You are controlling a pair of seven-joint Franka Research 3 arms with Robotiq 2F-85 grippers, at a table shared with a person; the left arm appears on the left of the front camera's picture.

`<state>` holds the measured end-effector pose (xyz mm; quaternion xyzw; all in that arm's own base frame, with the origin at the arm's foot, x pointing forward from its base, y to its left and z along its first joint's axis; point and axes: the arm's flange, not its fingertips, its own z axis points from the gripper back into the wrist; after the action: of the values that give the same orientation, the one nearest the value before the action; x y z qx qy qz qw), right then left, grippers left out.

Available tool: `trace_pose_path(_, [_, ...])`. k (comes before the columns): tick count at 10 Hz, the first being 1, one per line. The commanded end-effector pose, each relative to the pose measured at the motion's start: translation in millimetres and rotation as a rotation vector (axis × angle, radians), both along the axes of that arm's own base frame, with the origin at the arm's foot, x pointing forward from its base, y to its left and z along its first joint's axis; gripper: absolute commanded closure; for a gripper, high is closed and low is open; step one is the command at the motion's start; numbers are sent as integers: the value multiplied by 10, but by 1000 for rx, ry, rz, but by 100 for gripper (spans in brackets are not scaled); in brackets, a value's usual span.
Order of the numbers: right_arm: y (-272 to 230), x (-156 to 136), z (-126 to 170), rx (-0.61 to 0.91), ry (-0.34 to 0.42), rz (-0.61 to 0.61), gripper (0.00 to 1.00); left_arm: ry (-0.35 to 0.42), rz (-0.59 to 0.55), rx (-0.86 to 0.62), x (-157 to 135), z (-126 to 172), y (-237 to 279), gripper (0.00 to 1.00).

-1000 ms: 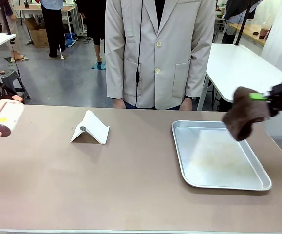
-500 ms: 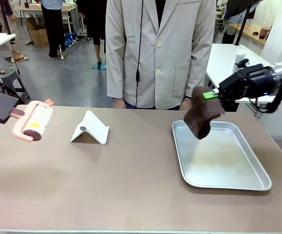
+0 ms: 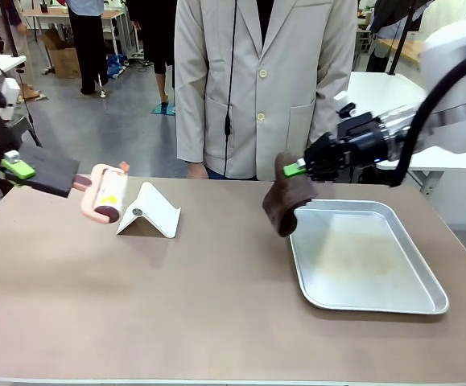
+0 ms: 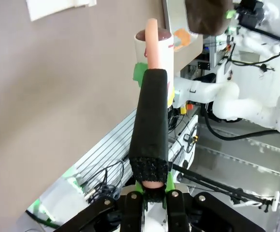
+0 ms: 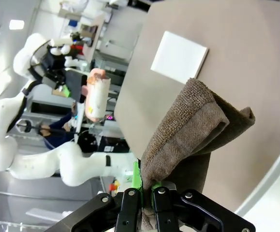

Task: Clean the surface of the table.
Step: Return the Lint Roller and towel to their original positions.

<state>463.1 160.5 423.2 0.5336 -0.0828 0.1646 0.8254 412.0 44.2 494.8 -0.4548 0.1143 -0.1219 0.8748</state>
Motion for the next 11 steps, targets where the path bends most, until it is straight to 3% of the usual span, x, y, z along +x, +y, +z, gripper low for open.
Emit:
trace_pose_path(1, [367, 127, -135, 7, -88, -85, 93, 19, -3, -19, 129, -29, -208, 84])
trace_pose_path(3, [528, 145, -219, 33, -102, -124, 93, 2, -69, -11, 226, -99, -351, 84])
trace_pose_path(5, [482, 133, -246, 48, -70, -104, 93, 29, -47, 6, 335, -179, -397, 84])
trace_pose_path(6, [505, 102, -228, 4, -60, -102, 93, 20, -65, 4, 211, -164, -393, 84])
trace_pose_path(11, [605, 86, -293, 4, -79, -135, 93, 33, -71, 55, 330, -171, -514, 84])
